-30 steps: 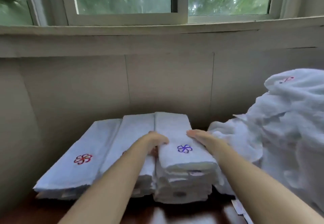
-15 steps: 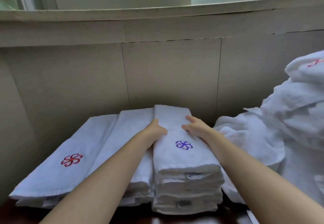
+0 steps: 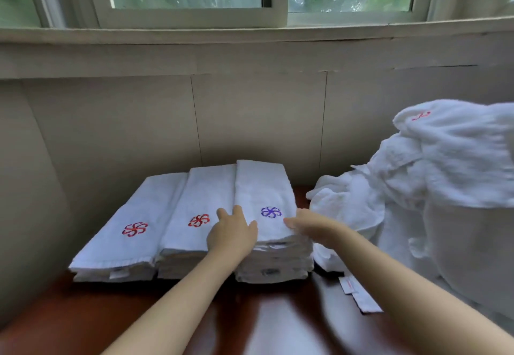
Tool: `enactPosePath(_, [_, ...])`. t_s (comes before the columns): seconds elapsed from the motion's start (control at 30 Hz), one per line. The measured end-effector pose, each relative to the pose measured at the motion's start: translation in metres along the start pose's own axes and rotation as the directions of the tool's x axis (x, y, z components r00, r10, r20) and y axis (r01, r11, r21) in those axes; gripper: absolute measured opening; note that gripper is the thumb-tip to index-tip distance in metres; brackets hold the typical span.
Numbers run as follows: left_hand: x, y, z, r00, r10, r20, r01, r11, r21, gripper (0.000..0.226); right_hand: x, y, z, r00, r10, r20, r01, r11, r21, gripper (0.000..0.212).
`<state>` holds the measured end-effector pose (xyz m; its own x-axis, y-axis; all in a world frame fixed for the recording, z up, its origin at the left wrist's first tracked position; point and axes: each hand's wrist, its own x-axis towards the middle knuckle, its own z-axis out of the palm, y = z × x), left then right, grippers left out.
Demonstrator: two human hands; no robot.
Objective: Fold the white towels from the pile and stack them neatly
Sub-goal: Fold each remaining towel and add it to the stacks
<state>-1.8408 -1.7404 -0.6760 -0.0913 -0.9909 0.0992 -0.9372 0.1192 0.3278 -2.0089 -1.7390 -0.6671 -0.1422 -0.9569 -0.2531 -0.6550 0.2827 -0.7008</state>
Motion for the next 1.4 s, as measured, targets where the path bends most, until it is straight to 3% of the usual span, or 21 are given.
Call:
enactPosePath(0.13, [-0.034,0.011,-0.001,0.997,0.078,-0.016,-0.076,0.991,0.108,0.039,-0.043,0.010,-0.022,0.996,0.081,0.023,-0.082,0.996,0.034,0.011])
enactPosePath(0.27, [-0.059,0.027,-0.015,0.993,0.120,0.010,-0.120,0.978,0.169,0.029,-0.093,0.032,-0.056,0.995,0.071,0.072,-0.076,0.995,0.064,0.025])
enactPosePath(0.33, [-0.067,0.043,-0.024,0.989,0.149,0.001,-0.147,0.976,0.159,0.028,-0.118,0.041,-0.081,0.998,0.054,0.023,-0.055,0.995,0.079,0.023])
enactPosePath(0.4, [-0.074,0.068,-0.034,0.976,0.214,-0.034,-0.208,0.969,0.136,0.025,-0.140,0.050,-0.110,0.990,0.008,-0.144,0.007,0.995,0.103,0.018])
enactPosePath(0.47, [-0.080,0.100,-0.042,0.956,0.280,-0.082,-0.275,0.959,0.066,0.020,-0.158,0.062,-0.140,0.884,-0.079,-0.461,0.106,0.994,0.034,0.023])
enactPosePath(0.53, [-0.085,0.137,-0.048,0.934,0.339,-0.113,-0.340,0.940,0.008,0.021,-0.174,0.075,-0.172,0.656,-0.158,-0.738,0.091,0.987,-0.131,0.030])
enactPosePath(0.57, [-0.087,0.156,-0.050,0.923,0.365,-0.120,-0.369,0.929,-0.017,0.023,-0.181,0.084,-0.188,0.565,-0.183,-0.804,0.043,0.980,-0.193,0.031])
enactPosePath(0.6, [-0.088,0.175,-0.051,0.913,0.389,-0.124,-0.396,0.917,-0.044,0.026,-0.186,0.093,-0.202,0.526,-0.193,-0.828,-0.003,0.974,-0.229,0.031])
enactPosePath(0.63, [-0.088,0.194,-0.051,0.904,0.409,-0.124,-0.420,0.904,-0.075,0.028,-0.190,0.102,-0.215,0.543,-0.188,-0.819,-0.047,0.966,-0.253,0.034])
enactPosePath(0.7, [-0.087,0.232,-0.045,0.899,0.426,-0.103,-0.438,0.883,-0.166,0.037,-0.194,0.117,-0.231,0.663,-0.148,-0.734,-0.099,0.954,-0.282,0.039])
enactPosePath(0.8, [-0.083,0.279,-0.029,0.906,0.422,0.031,-0.387,0.856,-0.343,0.071,-0.187,0.134,-0.226,0.832,-0.086,-0.548,-0.184,0.889,-0.419,0.045])
enactPosePath(0.87, [-0.079,0.300,-0.018,0.916,0.390,0.091,-0.303,0.824,-0.479,0.091,-0.178,0.141,-0.215,0.850,-0.106,-0.516,-0.226,0.811,-0.539,0.043])
enactPosePath(0.93, [-0.073,0.310,-0.011,0.951,0.307,0.029,-0.237,0.789,-0.566,0.078,-0.173,0.145,-0.208,0.799,-0.158,-0.580,-0.223,0.818,-0.530,0.036])
enactPosePath(1.03, [-0.070,0.311,-0.011,0.956,0.286,-0.071,-0.251,0.666,-0.702,0.033,-0.173,0.150,-0.208,0.739,-0.153,-0.656,-0.100,0.938,-0.331,0.029])
enactPosePath(1.1, [-0.077,0.304,-0.016,0.925,0.371,-0.086,-0.304,0.584,-0.752,0.022,-0.178,0.148,-0.210,0.762,-0.084,-0.642,0.098,0.995,-0.014,0.035])
enactPosePath(1.13, [-0.083,0.299,-0.021,0.909,0.410,-0.074,-0.308,0.541,-0.783,0.022,-0.183,0.144,-0.211,0.791,-0.027,-0.612,0.220,0.945,0.242,0.039])
enactPosePath(1.17, [-0.092,0.294,-0.027,0.889,0.455,-0.046,-0.295,0.494,-0.818,0.022,-0.189,0.140,-0.213,0.836,0.033,-0.547,0.313,0.791,0.526,0.042])
enactPosePath(1.23, [-0.111,0.281,-0.040,0.814,0.580,0.032,-0.266,0.421,-0.867,0.021,-0.201,0.132,-0.214,0.933,0.041,-0.356,0.324,0.330,0.887,0.036])
enactPosePath(1.27, [-0.121,0.272,-0.047,0.752,0.655,0.077,-0.268,0.410,-0.872,0.021,-0.207,0.127,-0.216,0.955,0.019,-0.297,0.286,0.213,0.934,0.026])
enactPosePath(1.33, [-0.142,0.253,-0.057,0.599,0.778,0.189,-0.280,0.425,-0.861,0.025,-0.218,0.117,-0.212,0.971,-0.040,-0.236,0.238,0.268,0.933,0.021])
enactPosePath(1.4, [-0.157,0.231,-0.059,0.438,0.836,0.330,-0.299,0.482,-0.824,0.029,-0.221,0.110,-0.198,0.970,-0.047,-0.239,0.232,0.486,0.843,0.034])
